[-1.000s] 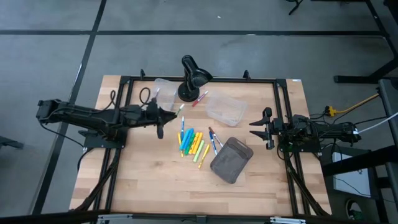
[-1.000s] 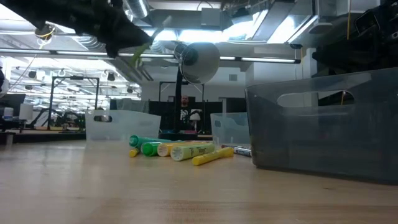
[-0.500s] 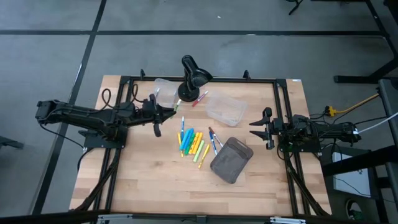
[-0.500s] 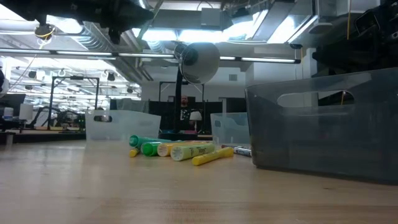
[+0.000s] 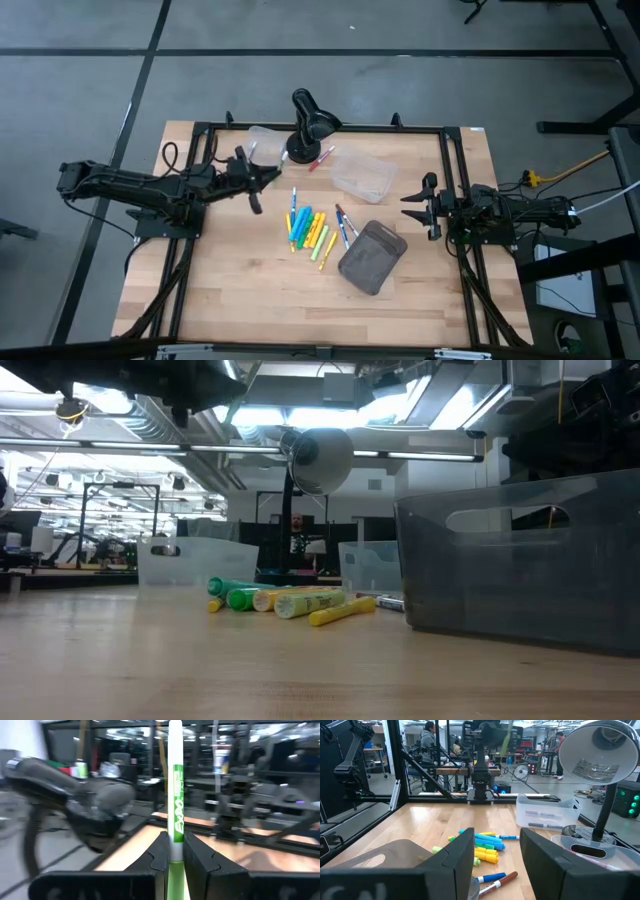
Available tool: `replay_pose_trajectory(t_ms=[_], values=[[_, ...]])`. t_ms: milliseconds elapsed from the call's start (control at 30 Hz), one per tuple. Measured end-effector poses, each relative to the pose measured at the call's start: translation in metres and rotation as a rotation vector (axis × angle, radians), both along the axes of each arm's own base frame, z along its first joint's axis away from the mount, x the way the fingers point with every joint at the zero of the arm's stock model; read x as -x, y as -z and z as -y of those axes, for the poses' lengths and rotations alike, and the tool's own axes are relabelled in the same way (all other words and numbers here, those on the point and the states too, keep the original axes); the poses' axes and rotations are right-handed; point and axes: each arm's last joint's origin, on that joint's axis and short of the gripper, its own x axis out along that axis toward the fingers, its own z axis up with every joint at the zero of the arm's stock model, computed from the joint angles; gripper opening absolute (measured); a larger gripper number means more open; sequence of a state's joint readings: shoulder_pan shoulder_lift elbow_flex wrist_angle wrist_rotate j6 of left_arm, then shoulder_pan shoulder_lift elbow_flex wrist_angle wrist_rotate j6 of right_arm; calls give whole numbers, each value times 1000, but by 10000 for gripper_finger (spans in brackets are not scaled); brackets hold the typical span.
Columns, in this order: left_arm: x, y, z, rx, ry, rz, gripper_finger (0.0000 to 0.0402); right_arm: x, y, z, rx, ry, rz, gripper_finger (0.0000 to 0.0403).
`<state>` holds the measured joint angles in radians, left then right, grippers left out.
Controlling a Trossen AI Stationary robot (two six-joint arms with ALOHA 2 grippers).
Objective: Pick & Place Markers
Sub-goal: Put the light green marker pen into the left transparent bin
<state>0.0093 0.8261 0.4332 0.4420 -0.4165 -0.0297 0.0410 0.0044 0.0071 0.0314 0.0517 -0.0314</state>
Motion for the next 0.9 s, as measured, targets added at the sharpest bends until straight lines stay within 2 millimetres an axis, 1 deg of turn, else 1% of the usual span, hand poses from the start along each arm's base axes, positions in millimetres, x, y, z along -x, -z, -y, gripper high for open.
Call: replay_pose_trajectory(t_ms=[200,400,767,900], values=[[3,1,-6,-21,-236,-25,29,0,0,0,0,0,0,157],[7,3,-9,-49,-406,-73,29,0,0,0,0,-1,0,157],[12,3,-13,-118,-637,-160,29,0,0,0,0,0,0,157],[13,3,-14,-138,-679,-186,29,0,0,0,0,0,0,157]])
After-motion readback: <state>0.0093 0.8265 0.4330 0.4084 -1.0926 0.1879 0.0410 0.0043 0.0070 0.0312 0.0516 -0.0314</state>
